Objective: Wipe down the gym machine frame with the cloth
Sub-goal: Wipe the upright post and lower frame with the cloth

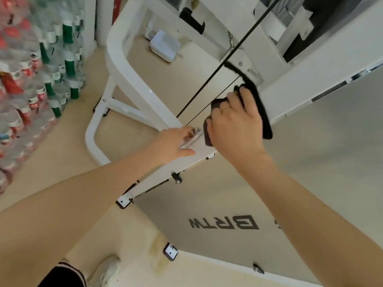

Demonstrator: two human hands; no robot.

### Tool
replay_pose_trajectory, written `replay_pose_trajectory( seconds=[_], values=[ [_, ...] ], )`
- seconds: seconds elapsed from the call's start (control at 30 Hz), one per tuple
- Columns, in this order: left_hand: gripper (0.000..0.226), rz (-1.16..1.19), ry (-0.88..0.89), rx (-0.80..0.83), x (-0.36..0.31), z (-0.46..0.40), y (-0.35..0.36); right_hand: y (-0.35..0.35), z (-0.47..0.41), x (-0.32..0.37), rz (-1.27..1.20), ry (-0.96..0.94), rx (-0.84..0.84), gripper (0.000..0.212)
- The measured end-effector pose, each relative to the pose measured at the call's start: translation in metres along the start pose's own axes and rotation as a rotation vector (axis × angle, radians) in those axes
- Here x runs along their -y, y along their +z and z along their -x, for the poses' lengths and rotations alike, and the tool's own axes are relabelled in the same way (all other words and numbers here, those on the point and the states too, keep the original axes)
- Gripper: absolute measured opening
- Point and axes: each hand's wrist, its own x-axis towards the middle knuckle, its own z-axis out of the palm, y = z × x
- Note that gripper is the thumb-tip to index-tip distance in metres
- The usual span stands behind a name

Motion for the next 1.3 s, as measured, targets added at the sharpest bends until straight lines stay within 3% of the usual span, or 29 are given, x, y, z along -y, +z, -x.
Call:
replay_pose_trajectory(
  seconds=[0.07,0.17,0.27,0.33,0.4,0.5,0.63,0.73,0.8,0.9,1.03,1.2,1.3],
  values=[
    [0.053,-0.105,0.028,-0.01,0.0,-0.009,-0.011,-0.014,-0.011,-0.028,0.016,0.126,-0.121,0.023],
    [0.046,-0.251,0.12,0.087,0.0,-0.027,-0.029,-0.025,-0.02,-0.039,0.047,0.215,-0.04,0.027],
    [0.051,-0.401,0.291,0.236,0.009,-0.042,-0.044,-0.02,-0.023,0.001,0.101,0.174,0.33,0.024],
    [0.056,-0.428,0.37,0.304,0.017,-0.056,-0.055,-0.016,-0.029,0.033,0.101,0.06,0.701,0.031],
    [0.056,-0.492,0.432,0.369,0.023,-0.066,-0.059,-0.013,-0.036,0.052,0.041,0.014,0.915,0.041],
    [0.048,-0.585,0.528,0.405,0.031,-0.076,-0.055,-0.022,-0.053,0.04,-0.002,0.173,0.94,0.048],
    [0.045,-0.502,0.546,0.445,0.035,-0.08,-0.053,-0.045,-0.062,-0.001,0.243,0.407,0.663,0.045],
    [0.045,-0.503,0.575,0.44,0.036,-0.084,-0.054,-0.043,-0.07,0.008,0.297,0.385,0.868,0.058],
    [0.045,-0.519,0.581,0.446,0.035,-0.083,-0.055,-0.026,-0.073,0.038,0.188,0.246,1.054,0.06],
    [0.044,-0.538,0.583,0.446,0.037,-0.081,-0.054,0.001,-0.074,0.063,0.057,0.142,1.176,0.059],
    [0.048,-0.458,0.525,0.485,0.038,-0.084,-0.055,-0.018,-0.076,0.034,0.101,0.16,1.082,0.063],
    [0.059,-0.517,0.478,0.44,0.031,-0.078,-0.05,-0.055,-0.039,-0.011,0.293,0.373,0.559,0.053],
    [0.057,-0.479,0.501,0.414,0.028,-0.075,-0.047,-0.035,-0.013,0.018,0.331,0.324,0.573,0.053]
  ],
)
